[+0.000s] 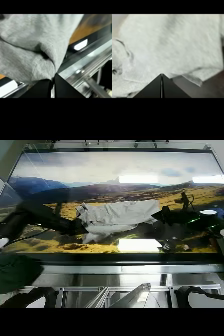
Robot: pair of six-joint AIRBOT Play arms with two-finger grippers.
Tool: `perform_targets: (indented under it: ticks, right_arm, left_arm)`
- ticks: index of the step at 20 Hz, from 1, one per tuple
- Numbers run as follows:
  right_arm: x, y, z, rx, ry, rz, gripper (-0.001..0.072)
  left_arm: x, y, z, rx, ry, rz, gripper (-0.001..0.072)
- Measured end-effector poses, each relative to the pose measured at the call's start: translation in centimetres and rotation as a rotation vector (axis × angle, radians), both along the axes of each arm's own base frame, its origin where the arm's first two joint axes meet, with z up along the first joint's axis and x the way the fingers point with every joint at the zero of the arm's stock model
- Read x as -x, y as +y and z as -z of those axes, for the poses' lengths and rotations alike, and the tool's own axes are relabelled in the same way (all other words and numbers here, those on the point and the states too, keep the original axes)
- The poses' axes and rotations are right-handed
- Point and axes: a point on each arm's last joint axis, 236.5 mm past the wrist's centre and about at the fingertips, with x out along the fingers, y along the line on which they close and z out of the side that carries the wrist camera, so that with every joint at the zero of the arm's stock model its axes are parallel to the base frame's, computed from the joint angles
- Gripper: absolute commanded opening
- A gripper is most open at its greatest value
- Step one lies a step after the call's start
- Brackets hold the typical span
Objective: Fold the shirts.
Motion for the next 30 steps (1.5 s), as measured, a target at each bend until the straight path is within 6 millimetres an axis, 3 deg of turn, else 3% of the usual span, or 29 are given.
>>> perform_targets:
  ticks: [2, 3, 4, 5, 7, 9, 11, 16, 21, 25, 30]
  right_arm:
    - [-0.1, 0.1, -3.2, 0.011, -0.085, -0.012, 0.0022]
    - [-0.1, 0.2, -4.9, 0.015, -0.127, -0.017, 0.0081]
    - [0.0, 0.3, -6.1, 0.020, -0.159, -0.020, 0.0197]
    - [0.1, 0.4, -7.2, 0.021, -0.184, -0.027, 0.0231]
    - [0.8, 0.9, -8.4, 0.009, -0.207, -0.053, 0.0231]
    - [1.9, 1.5, -8.4, -0.004, -0.183, -0.084, 0.0235]
    - [3.6, 2.3, -7.3, -0.019, -0.130, -0.127, 0.0411]
    - [9.5, 6.3, -2.4, -0.039, 0.042, -0.263, 0.0403]
    - [14.0, 12.2, 1.9, -0.020, 0.163, -0.383, 0.0399]
    - [15.1, 16.4, 3.9, -0.053, 0.201, -0.387, 0.0384]
    - [14.1, 19.6, 5.3, -0.109, 0.226, -0.347, 0.0358]
  left_arm:
    - [-1.2, 1.1, -5.3, 0.044, -0.142, -0.054, 0.0019]
    - [-1.5, 1.7, -8.1, 0.060, -0.219, -0.075, 0.0019]
    - [-1.7, 2.4, -11.0, 0.069, -0.298, -0.093, 0.0019]
    - [-1.6, 3.0, -13.6, 0.073, -0.371, -0.109, 0.0020]
    - [-1.2, 4.3, -17.8, 0.070, -0.489, -0.143, 0.0020]
    - [-0.5, 5.4, -20.1, 0.059, -0.553, -0.179, 0.0020]
    - [0.0, 6.3, -20.6, 0.047, -0.573, -0.209, 0.0021]
    - [0.6, 7.9, -17.6, 0.035, -0.506, -0.263, 0.0021]
    - [1.1, 8.7, -15.2, 0.029, -0.454, -0.277, 0.0021]
    - [1.3, 8.8, -14.7, 0.027, -0.447, -0.266, 0.0021]
    - [1.4, 8.8, -14.6, 0.024, -0.452, -0.256, 0.0021]
